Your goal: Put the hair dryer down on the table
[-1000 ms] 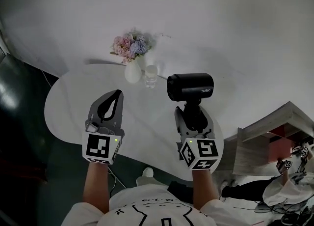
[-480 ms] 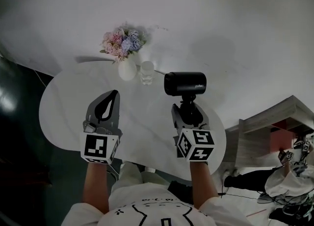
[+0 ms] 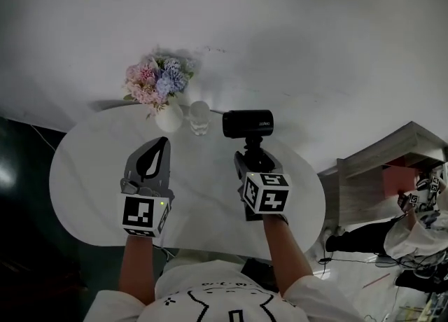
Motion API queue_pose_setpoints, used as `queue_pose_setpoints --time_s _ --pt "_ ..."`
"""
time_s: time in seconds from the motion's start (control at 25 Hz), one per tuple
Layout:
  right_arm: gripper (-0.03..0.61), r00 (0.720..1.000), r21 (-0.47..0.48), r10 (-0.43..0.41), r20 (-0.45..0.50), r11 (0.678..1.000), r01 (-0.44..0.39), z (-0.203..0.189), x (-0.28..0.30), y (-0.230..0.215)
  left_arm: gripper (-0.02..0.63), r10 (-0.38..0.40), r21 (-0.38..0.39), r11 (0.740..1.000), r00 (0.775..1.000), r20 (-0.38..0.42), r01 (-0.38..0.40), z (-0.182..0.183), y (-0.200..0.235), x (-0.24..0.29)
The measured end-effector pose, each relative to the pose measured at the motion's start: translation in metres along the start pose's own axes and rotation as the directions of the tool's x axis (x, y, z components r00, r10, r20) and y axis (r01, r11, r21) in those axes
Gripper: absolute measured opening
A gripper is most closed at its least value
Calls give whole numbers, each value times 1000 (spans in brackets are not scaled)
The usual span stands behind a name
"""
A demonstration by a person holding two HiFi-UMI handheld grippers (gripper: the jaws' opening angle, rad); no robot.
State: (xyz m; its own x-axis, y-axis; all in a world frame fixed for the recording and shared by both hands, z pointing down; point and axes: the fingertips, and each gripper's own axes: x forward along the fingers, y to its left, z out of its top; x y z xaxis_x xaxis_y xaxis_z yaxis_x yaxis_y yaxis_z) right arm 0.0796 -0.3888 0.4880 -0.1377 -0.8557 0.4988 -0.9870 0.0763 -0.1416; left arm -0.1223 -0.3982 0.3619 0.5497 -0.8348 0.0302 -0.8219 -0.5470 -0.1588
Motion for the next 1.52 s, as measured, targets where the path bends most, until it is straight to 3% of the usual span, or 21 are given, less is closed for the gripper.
queue_pose_setpoints --time_s 0.52,1.08,1.52 --pt "259 960 90 -128 -249 984 155 -40 93 -17 20 -136 -53 990 990 -45 134 -37 12 48" --pt "259 900 124 -164 -404 965 232 -80 141 -25 20 -211 -92 975 975 -74 204 -58 0 63" --pt "261 871 101 -198 -450 958 270 -95 156 -27 20 -211 -92 975 974 -80 203 -63 4 61"
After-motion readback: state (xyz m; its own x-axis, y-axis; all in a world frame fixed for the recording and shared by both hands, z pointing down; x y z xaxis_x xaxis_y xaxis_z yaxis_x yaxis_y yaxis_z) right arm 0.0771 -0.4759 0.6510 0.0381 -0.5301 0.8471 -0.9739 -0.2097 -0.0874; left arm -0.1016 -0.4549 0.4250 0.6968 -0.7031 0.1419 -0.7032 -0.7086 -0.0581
